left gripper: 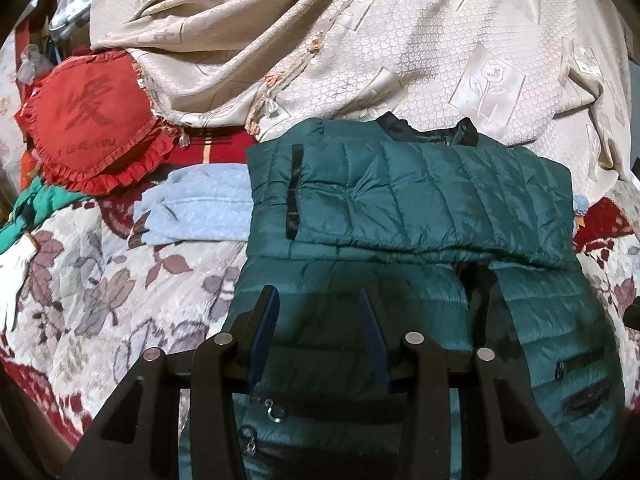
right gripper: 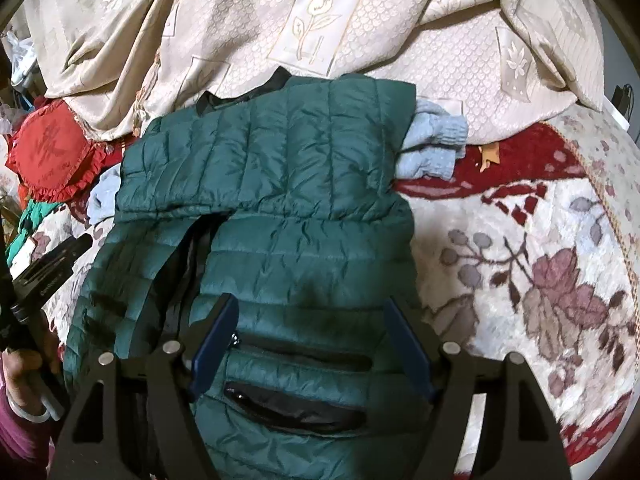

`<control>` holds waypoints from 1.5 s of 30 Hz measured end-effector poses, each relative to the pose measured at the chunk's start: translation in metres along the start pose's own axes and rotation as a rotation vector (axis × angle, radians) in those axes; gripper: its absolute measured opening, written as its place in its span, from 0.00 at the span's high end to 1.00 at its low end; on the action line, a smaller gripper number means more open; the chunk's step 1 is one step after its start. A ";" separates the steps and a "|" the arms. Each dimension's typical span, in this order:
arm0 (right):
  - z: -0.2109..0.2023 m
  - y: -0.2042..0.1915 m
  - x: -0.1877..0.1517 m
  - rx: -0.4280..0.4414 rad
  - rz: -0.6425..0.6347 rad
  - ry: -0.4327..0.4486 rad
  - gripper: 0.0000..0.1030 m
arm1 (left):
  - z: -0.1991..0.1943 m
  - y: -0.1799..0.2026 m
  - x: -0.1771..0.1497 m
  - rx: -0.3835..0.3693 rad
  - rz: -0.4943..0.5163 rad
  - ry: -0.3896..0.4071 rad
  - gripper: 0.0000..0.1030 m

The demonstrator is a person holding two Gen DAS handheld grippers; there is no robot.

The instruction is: Fold large clothes

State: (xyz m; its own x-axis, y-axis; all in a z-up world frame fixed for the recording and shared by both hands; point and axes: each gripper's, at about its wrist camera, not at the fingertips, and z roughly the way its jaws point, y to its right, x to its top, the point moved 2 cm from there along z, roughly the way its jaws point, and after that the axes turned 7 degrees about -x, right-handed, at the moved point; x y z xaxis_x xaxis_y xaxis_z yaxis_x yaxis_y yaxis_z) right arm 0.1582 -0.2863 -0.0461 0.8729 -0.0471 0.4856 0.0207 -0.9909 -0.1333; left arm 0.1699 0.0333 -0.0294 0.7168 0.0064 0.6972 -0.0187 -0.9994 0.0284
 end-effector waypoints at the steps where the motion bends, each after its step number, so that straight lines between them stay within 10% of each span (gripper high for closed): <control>1: 0.000 -0.001 -0.002 0.000 0.000 0.001 0.24 | -0.001 -0.001 -0.002 0.001 -0.002 -0.001 0.77; 31: 0.007 -0.006 -0.076 -0.025 -0.078 -0.105 0.18 | -0.035 -0.037 -0.072 -0.017 -0.003 -0.102 0.77; 45: -0.011 0.014 -0.110 -0.038 -0.102 -0.156 0.14 | -0.060 -0.099 -0.119 -0.192 -0.154 -0.216 0.77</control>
State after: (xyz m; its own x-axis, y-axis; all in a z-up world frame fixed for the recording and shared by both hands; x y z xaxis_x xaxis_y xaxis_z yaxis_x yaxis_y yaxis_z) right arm 0.0570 -0.2967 -0.0926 0.9324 0.0710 0.3544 0.0969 -0.9937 -0.0559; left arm 0.0444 0.1337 -0.0721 0.8525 0.1294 0.5064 -0.0144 -0.9626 0.2704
